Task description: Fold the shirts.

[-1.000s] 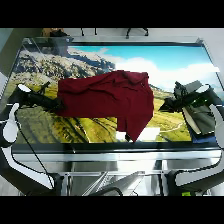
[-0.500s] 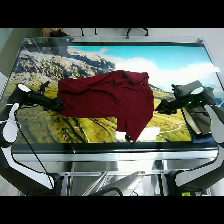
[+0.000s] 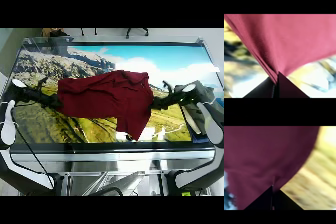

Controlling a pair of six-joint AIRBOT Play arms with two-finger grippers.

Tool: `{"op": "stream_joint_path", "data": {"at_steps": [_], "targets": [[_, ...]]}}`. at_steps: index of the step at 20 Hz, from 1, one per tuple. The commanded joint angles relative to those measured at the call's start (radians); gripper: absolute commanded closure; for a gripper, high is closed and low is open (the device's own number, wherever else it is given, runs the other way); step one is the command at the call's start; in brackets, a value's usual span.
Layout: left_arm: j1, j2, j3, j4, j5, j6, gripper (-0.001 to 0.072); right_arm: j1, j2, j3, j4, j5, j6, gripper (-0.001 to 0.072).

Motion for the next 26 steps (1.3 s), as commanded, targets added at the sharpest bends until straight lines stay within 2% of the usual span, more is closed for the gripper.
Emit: {"op": "stream_joint_path", "data": {"at_steps": [1,4,6,7,9,13,15,17,19,22,26], "targets": [[0.014,0.109,0.101,-0.219,-0.15,-0.021,0.0688,-0.013,0.154,0.098,0.092,0.042,-0.037,0.0695],[0.055,0.301,0.18,-0.668,-0.129,-0.011,0.0688,-0.069,0.393,0.229,0.29,0.018,-0.133,0.0695],[0.087,0.44,0.248,-0.926,-0.123,0.038,0.0688,-0.109,0.548,0.295,0.372,-0.037,-0.193,0.0695],[0.108,0.514,0.29,-1.012,-0.103,0.059,0.0689,-0.126,0.628,0.322,0.369,-0.087,-0.212,0.0694],[0.176,0.657,0.372,-1.061,-0.045,0.063,0.0688,-0.15,0.766,0.345,0.367,-0.209,-0.253,0.0695],[0.446,0.875,0.481,-1.041,-0.041,0.029,0.0688,-0.158,0.945,0.348,0.35,-0.42,-0.349,0.0695],[0.557,0.941,0.453,-1.043,-0.02,0.0,0.0688,-0.158,0.95,0.349,0.318,-0.438,-0.358,0.0695],[0.563,0.97,0.356,-1.035,-0.021,-0.002,0.0689,-0.159,0.905,0.349,0.299,-0.396,-0.357,0.0695],[0.504,0.959,0.238,-0.914,-0.026,0.003,0.0688,-0.159,0.809,0.348,0.299,-0.322,-0.337,0.0694],[0.32,0.878,0.069,-0.612,-0.013,0.003,0.0688,-0.158,0.608,0.341,0.3,-0.177,-0.309,0.0695],[0.011,0.635,-0.135,-0.333,0.175,0.053,0.0688,-0.109,0.33,0.255,0.299,-0.158,-0.324,0.0694]]}}
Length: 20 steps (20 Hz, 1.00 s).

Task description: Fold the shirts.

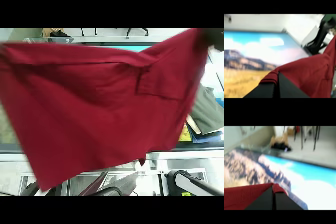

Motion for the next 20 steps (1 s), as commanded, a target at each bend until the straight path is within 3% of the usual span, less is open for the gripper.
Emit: {"op": "stream_joint_path", "data": {"at_steps": [1,4,9,13,20], "targets": [[-0.229,-0.216,-0.161,0.275,0.191,0.039,0.0688,0.039,-0.246,-0.064,0.002,0.027,-0.018,0.0695],[-0.305,-0.508,-0.109,0.37,0.286,0.036,0.0688,0.066,-0.469,-0.071,0.008,-0.058,-0.029,0.0695],[-0.297,-0.902,0.206,0.378,0.179,-0.055,0.0688,0.067,-0.735,0.042,0.066,-0.114,0.016,0.0696],[-0.305,-1.006,0.394,0.451,0.143,-0.128,0.0688,0.058,-0.826,0.182,0.031,-0.106,0.081,0.0695],[-0.304,-1.009,0.481,0.645,0.013,-0.198,0.0687,0.068,-0.804,0.185,-0.348,-0.015,0.199,0.0695]]}}
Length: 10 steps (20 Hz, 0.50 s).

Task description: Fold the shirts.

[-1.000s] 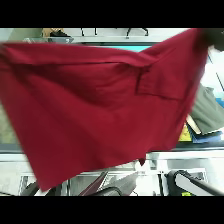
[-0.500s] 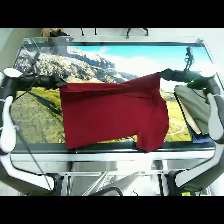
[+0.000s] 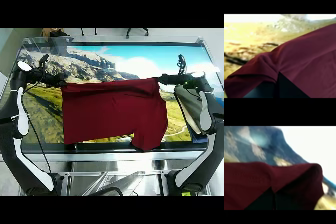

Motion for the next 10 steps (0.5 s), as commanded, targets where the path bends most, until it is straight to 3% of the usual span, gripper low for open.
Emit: {"op": "stream_joint_path", "data": {"at_steps": [1,4,10], "targets": [[-0.001,-0.01,0.008,0.081,-0.059,-0.031,0.0687,0.015,-0.006,0.007,-0.217,0.038,0.075,0.0695],[-0.001,-0.01,-0.063,0.081,-0.036,-0.031,0.0687,0.039,-0.008,0.007,-0.311,0.026,0.084,0.0695],[-0.001,-0.01,-0.117,0.079,-0.006,-0.029,0.0687,0.058,-0.009,0.008,-0.321,0.0,0.094,0.0695]]}}
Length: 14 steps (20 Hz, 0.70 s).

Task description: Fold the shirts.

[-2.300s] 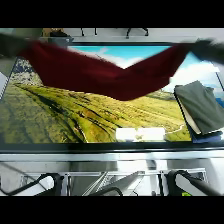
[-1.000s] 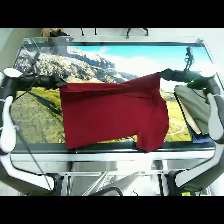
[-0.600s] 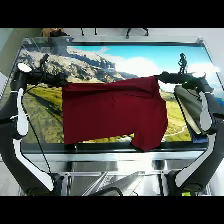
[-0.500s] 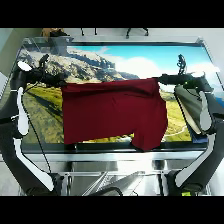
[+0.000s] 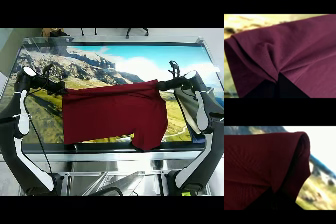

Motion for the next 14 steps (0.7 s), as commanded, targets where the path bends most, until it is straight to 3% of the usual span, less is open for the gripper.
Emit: {"op": "stream_joint_path", "data": {"at_steps": [1,4,5,6,7,8,11,14], "targets": [[-0.002,0.001,-0.012,0.004,0.007,0.002,0.0685,0.012,0.0,0.001,-0.024,-0.008,0.005,0.0694],[-0.013,0.001,0.019,0.004,-0.013,0.001,0.0683,0.03,0.011,0.001,-0.017,-0.005,0.006,0.0685],[-0.018,0.001,0.032,0.004,-0.028,0.0,0.0682,0.035,0.019,0.001,-0.017,-0.005,0.006,0.064],[-0.022,0.001,0.045,0.005,-0.042,0.0,0.0609,0.037,0.029,0.001,-0.018,-0.005,0.006,0.0471],[-0.022,0.001,0.063,0.005,-0.061,-0.004,0.0221,0.037,0.042,0.001,-0.018,-0.005,0.008,0.041],[-0.022,0.001,0.084,0.005,-0.078,-0.031,0.0066,0.034,0.061,0.001,-0.029,-0.003,0.029,0.0409],[0.0,0.004,0.172,0.007,-0.208,-0.103,0.0068,0.011,0.151,0.001,-0.145,0.062,0.136,0.0407],[0.043,0.069,0.117,0.008,-0.356,-0.171,0.0068,-0.068,0.242,-0.006,-0.179,0.23,0.197,0.0409]]}}
